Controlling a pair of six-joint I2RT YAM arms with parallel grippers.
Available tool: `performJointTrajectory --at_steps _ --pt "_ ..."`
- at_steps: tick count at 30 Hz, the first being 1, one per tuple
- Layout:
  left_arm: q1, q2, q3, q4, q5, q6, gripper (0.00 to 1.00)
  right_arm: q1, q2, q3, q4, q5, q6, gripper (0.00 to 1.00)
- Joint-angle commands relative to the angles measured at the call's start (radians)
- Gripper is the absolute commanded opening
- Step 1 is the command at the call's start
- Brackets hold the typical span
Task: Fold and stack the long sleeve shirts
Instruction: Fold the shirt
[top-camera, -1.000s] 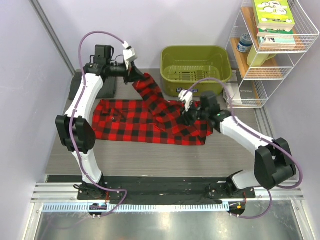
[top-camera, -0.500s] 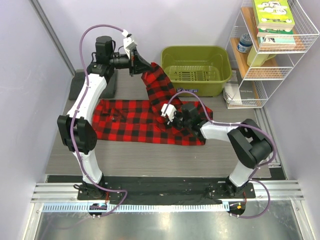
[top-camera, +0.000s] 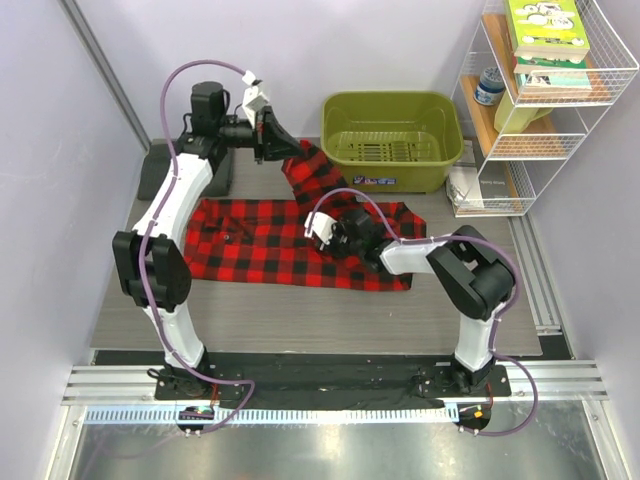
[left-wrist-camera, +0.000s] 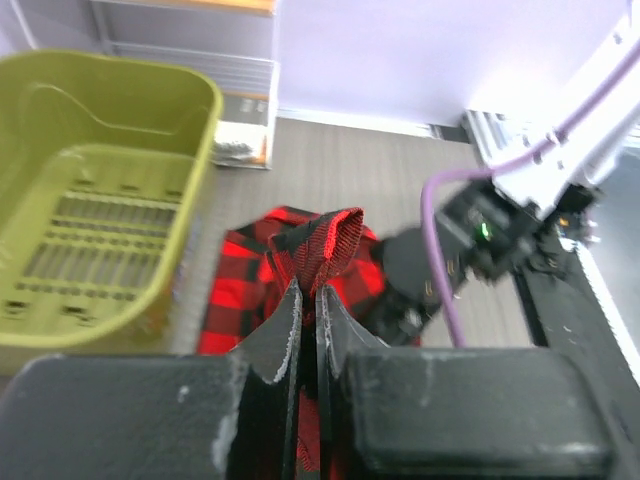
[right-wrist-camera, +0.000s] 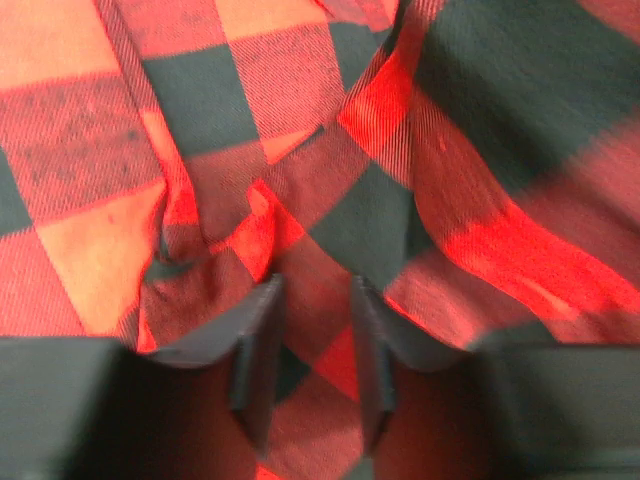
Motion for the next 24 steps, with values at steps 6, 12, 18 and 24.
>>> performJointTrajectory --at_steps 6,12,18,24 --pt "0.095 -0.029 -0.327 1.185 0.318 -0.825 0.02 0.001 -0.331 -0.069 -0.325 -0.098 -0.148 0.55" --pt "0.101 -0.037 -0.378 1.227 0.321 -0.888 0.02 -0.003 -0.483 -0.072 -0.485 -0.126 -0.128 0.62" --pt "0.069 0.047 -0.339 1.658 0.32 -1.488 0.0 -0.059 -0.52 -0.007 -0.647 -0.119 -0.038 0.68" --pt "0.046 0.226 -0.061 1.757 0.232 -2.277 0.01 -0.076 -0.515 0.014 -0.673 -0.068 0.031 0.68"
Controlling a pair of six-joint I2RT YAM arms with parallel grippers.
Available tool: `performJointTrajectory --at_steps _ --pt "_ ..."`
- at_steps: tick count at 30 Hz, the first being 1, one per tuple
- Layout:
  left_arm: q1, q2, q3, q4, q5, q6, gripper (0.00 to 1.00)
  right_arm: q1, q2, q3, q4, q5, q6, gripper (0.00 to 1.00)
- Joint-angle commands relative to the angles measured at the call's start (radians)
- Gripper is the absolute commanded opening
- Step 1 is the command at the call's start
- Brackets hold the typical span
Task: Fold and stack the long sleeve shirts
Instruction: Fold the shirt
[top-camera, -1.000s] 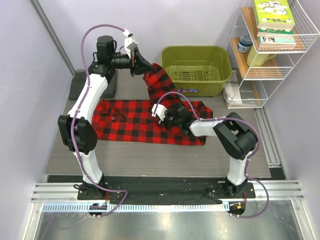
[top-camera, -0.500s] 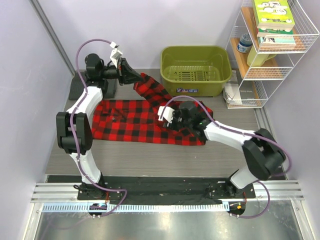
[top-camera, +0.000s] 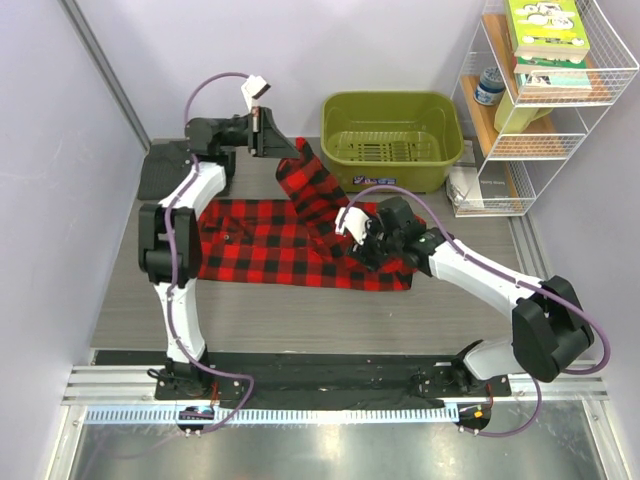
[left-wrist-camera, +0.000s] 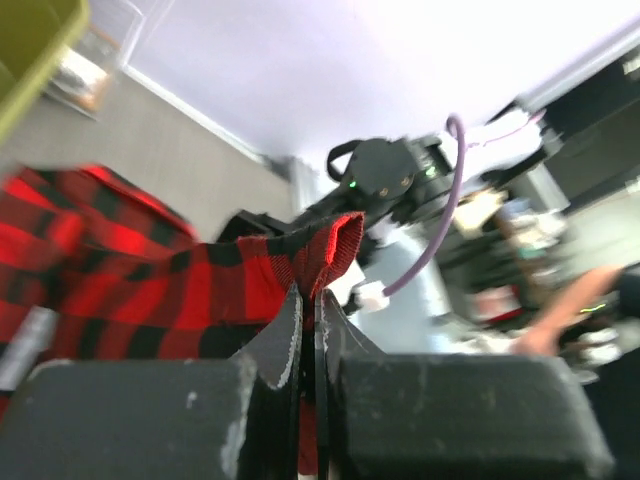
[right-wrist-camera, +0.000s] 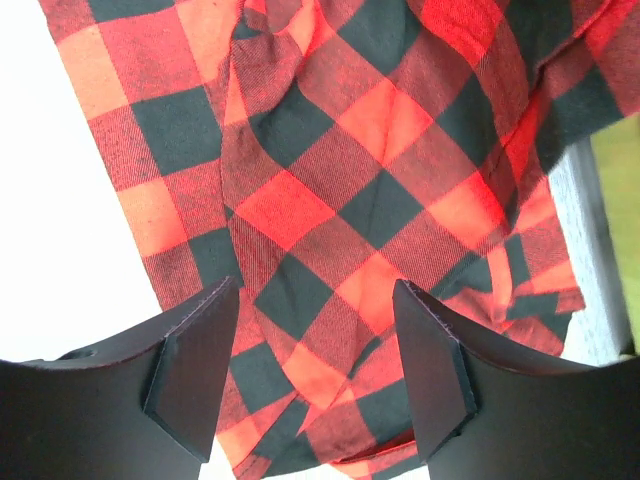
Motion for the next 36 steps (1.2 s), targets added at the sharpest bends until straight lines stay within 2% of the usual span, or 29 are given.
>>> performJointTrajectory --at_steps 1,3,4,5,7,12,14,17,20,24,26,27,28,29,31,32,34,36 --pt "-0.014 0.047 0.135 0.326 0.1 -0.586 0.01 -0.002 -0.017 0.054 -0.034 0.032 0.069 0.68" --pt "-0.014 0.021 0.119 0.31 0.097 -0.575 0.04 -0.003 -0.026 0.053 -0.036 0.044 0.069 0.68" --pt "-0.019 0.007 0.094 0.283 0.105 -0.558 0.3 -0.003 -0.028 0.054 -0.039 0.049 0.069 0.69" --pt "-0.022 -0.002 0.069 0.277 0.101 -0.546 0.98 -0.003 -0.031 0.053 -0.039 0.059 0.068 0.69" --pt "-0.021 -0.033 -0.019 0.242 0.085 -0.531 1.0 -0.005 -0.031 0.062 -0.052 0.062 0.066 0.69" --pt "0.007 -0.082 -0.106 0.252 0.025 -0.526 1.0 -0.017 -0.045 0.082 -0.066 0.069 0.071 0.73" --pt "0.012 -0.099 -0.1 0.311 0.054 -0.515 1.0 -0.035 -0.051 0.085 -0.066 0.062 0.074 0.73" --pt "0.007 -0.113 -0.101 0.329 0.177 -0.472 1.0 -0.06 -0.049 0.098 -0.072 0.046 0.089 0.77" --pt "0.044 -0.029 -0.168 0.324 0.18 -0.601 1.0 -0.058 -0.023 0.141 -0.092 0.042 0.095 0.78" --pt "0.042 -0.08 -0.303 0.248 0.17 -0.557 1.0 -0.058 0.001 0.177 -0.117 0.065 0.094 0.79" --pt "0.038 -0.152 -0.307 0.243 0.081 -0.566 1.0 -0.058 0.001 0.183 -0.12 0.088 0.095 0.79" --pt "0.038 -0.171 -0.297 0.313 0.038 -0.602 1.0 -0.058 -0.005 0.183 -0.125 0.087 0.095 0.79" --pt "0.036 -0.191 -0.288 0.33 -0.058 -0.683 1.0 -0.058 -0.009 0.183 -0.125 0.081 0.094 0.79" --pt "0.035 -0.231 -0.282 0.33 -0.088 -0.725 1.0 -0.058 -0.011 0.181 -0.131 0.075 0.088 0.8" --pt "0.033 -0.257 -0.264 0.26 -0.133 -0.77 1.0 -0.057 -0.012 0.184 -0.138 0.072 0.08 0.8" --pt "0.032 -0.281 -0.265 0.202 -0.111 -0.765 1.0 -0.055 -0.011 0.192 -0.145 0.072 0.071 0.8" --pt "0.018 -0.309 -0.323 0.166 -0.12 -0.788 1.0 -0.055 0.0 0.213 -0.157 0.079 0.065 0.8" --pt "-0.03 -0.355 -0.466 0.165 -0.148 -0.81 1.0 -0.057 0.004 0.229 -0.181 0.085 0.051 0.8"
